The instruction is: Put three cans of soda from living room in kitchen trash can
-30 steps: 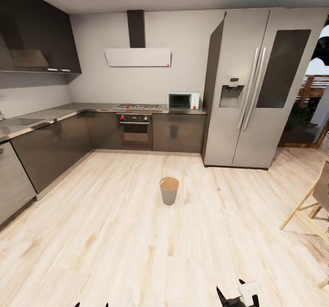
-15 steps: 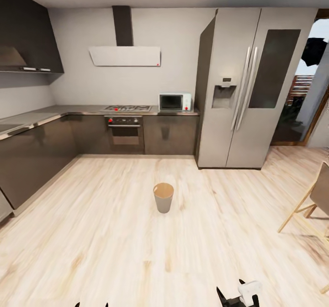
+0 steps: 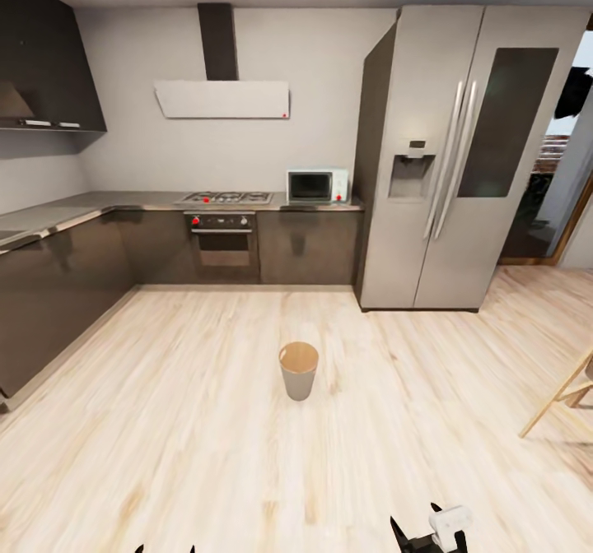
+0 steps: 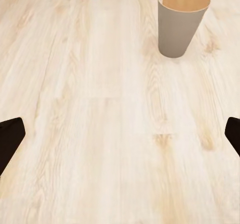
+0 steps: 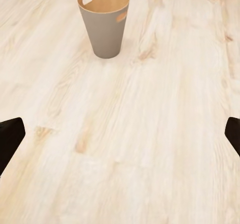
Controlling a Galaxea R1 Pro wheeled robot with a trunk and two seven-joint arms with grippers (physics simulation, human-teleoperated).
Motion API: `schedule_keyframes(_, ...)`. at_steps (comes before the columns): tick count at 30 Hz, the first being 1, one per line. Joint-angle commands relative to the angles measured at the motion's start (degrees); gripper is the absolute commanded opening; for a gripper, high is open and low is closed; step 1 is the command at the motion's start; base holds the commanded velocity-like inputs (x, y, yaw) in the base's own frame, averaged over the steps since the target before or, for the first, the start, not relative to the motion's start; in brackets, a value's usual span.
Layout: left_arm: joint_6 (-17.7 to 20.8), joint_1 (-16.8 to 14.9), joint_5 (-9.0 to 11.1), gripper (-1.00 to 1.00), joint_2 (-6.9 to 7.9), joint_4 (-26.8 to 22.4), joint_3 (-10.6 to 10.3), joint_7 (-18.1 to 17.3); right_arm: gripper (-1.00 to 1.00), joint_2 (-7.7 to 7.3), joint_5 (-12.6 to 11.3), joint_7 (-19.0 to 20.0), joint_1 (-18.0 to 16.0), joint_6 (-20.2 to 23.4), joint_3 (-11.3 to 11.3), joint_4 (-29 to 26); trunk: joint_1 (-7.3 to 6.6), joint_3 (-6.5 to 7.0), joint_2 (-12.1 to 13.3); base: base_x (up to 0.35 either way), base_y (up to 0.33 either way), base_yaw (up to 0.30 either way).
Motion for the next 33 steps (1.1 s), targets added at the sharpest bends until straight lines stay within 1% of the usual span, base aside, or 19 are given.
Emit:
schedule_keyframes(1, 0.0, 0.0, 0.0, 1.0, 0.01, 0.0, 0.0, 0.0, 1.0, 0.0, 0.0, 0.0, 0.0, 0.0, 0.0, 0.0, 0.0, 0.0, 0.0, 0.3, 0.109, -0.001)
schedule_keyframes(25, 0.0, 0.0, 0.0, 1.0, 0.02, 0.0, 0.0, 0.0, 1.0, 0.0, 0.0, -0.1, 0.0, -0.1, 0.0, 0.0, 0.0, 0.0, 0.0, 0.3, 0.108, 0.0)
schedule_keyframes(33, 0.0, 0.0, 0.0, 1.0, -0.02, 0.0, -0.1, 0.0, 1.0, 0.0, 0.0, -0.1, 0.0, -0.1, 0.0, 0.0, 0.0, 0.0, 0.0, 0.313, 0.037, 0.0)
